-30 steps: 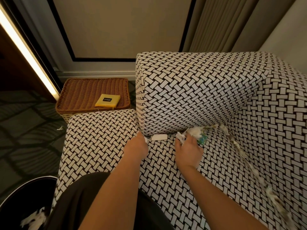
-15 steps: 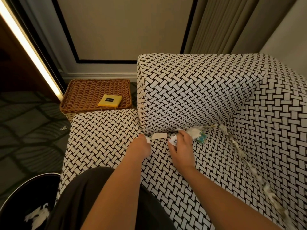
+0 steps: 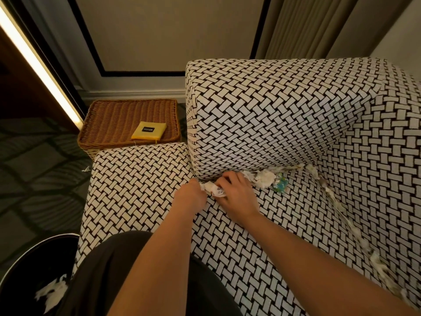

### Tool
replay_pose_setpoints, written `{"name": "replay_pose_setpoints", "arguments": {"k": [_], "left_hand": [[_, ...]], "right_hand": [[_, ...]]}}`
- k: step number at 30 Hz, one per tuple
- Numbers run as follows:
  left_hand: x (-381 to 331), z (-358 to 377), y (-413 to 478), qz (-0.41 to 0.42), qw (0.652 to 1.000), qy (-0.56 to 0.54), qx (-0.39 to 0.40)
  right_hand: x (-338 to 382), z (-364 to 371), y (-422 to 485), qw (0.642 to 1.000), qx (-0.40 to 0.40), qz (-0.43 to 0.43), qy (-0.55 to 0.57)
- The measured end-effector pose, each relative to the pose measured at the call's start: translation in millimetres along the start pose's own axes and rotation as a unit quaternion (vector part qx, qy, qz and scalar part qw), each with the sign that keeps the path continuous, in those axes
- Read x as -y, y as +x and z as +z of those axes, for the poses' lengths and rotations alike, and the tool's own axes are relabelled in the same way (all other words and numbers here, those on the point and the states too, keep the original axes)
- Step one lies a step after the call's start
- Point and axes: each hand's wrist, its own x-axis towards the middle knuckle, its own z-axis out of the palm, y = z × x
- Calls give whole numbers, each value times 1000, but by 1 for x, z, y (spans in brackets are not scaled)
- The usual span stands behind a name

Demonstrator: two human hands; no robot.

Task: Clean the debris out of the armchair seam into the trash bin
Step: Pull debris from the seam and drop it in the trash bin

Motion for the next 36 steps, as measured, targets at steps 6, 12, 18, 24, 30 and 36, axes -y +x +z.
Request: {"name": "replay_pose_setpoints", "arguments": {"k": [6,12,18,24,30,36], "left_hand": [[1,-2,-3,8,1000,-21,6],[-2,5,-18,-11,994,-109,-10],[-7,10,-23,-24,987,-162,-1],[-6,12,-20,-28,988,-150,11],[-6,13,-19,-24,990,-138,9],[-9,9,-28,-18,983,-185,14]], "right_hand": [[1,0,2,993,50,21,100],[3,-5,-6,968,-61,126,207],[-5,-20,-30,880,-127,343,305],[-11,-27,-39,940,10,337,55],[-9,-19,-41,955,-21,294,23],[-12,-13,-46,982,-57,178,26]]}}
